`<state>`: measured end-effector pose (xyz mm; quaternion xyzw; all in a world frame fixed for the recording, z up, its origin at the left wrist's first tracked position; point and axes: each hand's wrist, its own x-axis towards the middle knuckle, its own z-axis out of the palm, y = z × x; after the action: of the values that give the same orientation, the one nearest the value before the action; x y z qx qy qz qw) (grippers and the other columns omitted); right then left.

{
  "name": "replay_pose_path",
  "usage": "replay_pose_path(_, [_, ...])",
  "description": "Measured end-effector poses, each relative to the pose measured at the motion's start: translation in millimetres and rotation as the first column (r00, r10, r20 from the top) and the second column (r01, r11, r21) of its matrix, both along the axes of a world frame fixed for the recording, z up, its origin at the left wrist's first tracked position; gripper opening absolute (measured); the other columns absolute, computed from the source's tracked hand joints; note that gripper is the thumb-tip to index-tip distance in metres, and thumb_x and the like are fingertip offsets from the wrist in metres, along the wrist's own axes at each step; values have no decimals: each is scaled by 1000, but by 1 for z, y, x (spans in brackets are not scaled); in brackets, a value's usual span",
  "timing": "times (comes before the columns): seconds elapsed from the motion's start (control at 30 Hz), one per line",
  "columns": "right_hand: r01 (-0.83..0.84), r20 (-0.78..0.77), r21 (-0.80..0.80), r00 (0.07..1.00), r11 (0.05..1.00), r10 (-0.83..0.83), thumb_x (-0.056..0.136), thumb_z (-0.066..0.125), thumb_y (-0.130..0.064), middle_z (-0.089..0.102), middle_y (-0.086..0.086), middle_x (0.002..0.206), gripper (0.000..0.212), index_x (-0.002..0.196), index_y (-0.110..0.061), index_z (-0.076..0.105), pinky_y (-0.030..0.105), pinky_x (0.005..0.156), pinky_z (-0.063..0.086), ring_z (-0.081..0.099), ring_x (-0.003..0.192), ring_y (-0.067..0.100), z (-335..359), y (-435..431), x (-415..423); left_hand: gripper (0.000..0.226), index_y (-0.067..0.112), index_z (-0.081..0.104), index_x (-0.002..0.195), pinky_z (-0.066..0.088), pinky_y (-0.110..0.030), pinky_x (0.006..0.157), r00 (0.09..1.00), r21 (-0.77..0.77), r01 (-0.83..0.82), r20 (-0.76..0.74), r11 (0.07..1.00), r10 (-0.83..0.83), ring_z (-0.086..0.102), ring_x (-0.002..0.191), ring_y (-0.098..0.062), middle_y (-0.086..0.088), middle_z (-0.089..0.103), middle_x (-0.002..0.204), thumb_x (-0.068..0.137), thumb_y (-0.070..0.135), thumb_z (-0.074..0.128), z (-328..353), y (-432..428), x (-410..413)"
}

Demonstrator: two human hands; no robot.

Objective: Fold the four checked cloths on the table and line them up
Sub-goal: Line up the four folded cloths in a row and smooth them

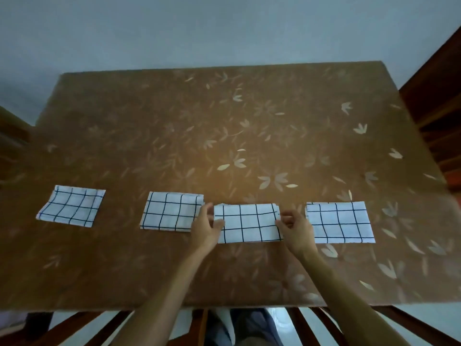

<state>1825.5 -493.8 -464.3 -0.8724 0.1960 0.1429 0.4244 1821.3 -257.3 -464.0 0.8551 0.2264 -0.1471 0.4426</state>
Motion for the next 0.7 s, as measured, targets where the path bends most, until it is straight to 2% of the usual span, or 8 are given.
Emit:
replay_pose_path(0.1, [11, 8, -71, 1000, 997, -10, 90, 66, -18, 67, -1, 95, 25, 114, -14, 61, 32, 77, 49, 66, 94, 24, -7, 2, 3, 59, 23, 41, 144, 50, -36, 97, 991, -17, 126, 43, 992, -125, 59, 115, -17, 2, 63, 125, 93, 19, 69, -17, -4, 12])
replay_pose_path(0.2, [-29, 59, -261, 997, 965, 46, 89, 67, -17, 60, 12, 120, 38, 123, -8, 55, 44, 87, 49, 59, 106, 34, -11, 6, -6, 62, 18, 38, 148, 40, -45, 113, 923, 205, 324, 147, 924, -356, 41, 140, -25, -5, 44, 151, 94, 23, 67, -35, 2, 10])
replay_pose_path(0.27, [-111, 123, -412, 977, 904, 177, 88, 67, -18, 53, 13, 131, 38, 123, -12, 55, 48, 91, 46, 54, 111, 37, -16, 13, -17, 58, 16, 39, 148, 35, -50, 116, 829, 409, 412, 202, 814, -521, 33, 145, -31, -10, 36, 157, 95, 23, 63, -42, 8, 4])
replay_pose_path(0.33, [-232, 136, -500, 931, 834, 340, 88, 68, -16, 47, 13, 144, 42, 128, -16, 55, 48, 95, 46, 52, 120, 36, -25, 22, -24, 53, 17, 39, 150, 33, -52, 117, 702, 545, 487, 220, 682, -677, 30, 147, -32, -11, 29, 161, 100, 26, 53, -43, 8, 0])
replay_pose_path(0.43, [-386, 96, -542, 854, 746, 512, 88, 69, -13, 39, 17, 153, 53, 137, -16, 52, 48, 99, 47, 43, 137, 38, -38, 41, -17, 53, 23, 30, 155, 27, -47, 117, 576, 642, 573, 127, 509, -808, 19, 152, -32, -11, 16, 166, 104, 36, 38, -51, 2, 2])
replay_pose_path(0.53, [-458, 53, -561, 812, 690, 582, 93, 38, -17, 29, 15, 158, 54, 147, -10, 42, 44, 112, 26, 24, 146, 30, -43, 58, -1, 61, 20, 18, 159, 17, -49, 123, 534, 630, 632, 70, 452, -843, 3, 154, -32, -12, 6, 167, 104, 34, 40, -59, -12, 12])
replay_pose_path(0.63, [-532, 1, -515, 783, 672, 621, 86, 14, -29, 9, 12, 163, 72, 154, -7, 22, 42, 120, 11, 4, 149, 28, -46, 62, 15, 62, 13, 26, 156, 28, -54, 118, 541, 644, 634, 25, 428, -840, 9, 153, -33, -15, 14, 165, 102, 36, 46, -65, -21, 26])
replay_pose_path(0.7, [-551, -58, -488, 795, 677, 604, 89, 7, -35, -3, 10, 163, 72, 156, -7, 10, 44, 123, 5, -10, 149, 25, -54, 54, 20, 64, 13, 25, 156, 26, -57, 119, 554, 642, 647, -25, 412, -832, 11, 153, -34, -16, 14, 165, 102, 44, 37, -70, -21, 33])
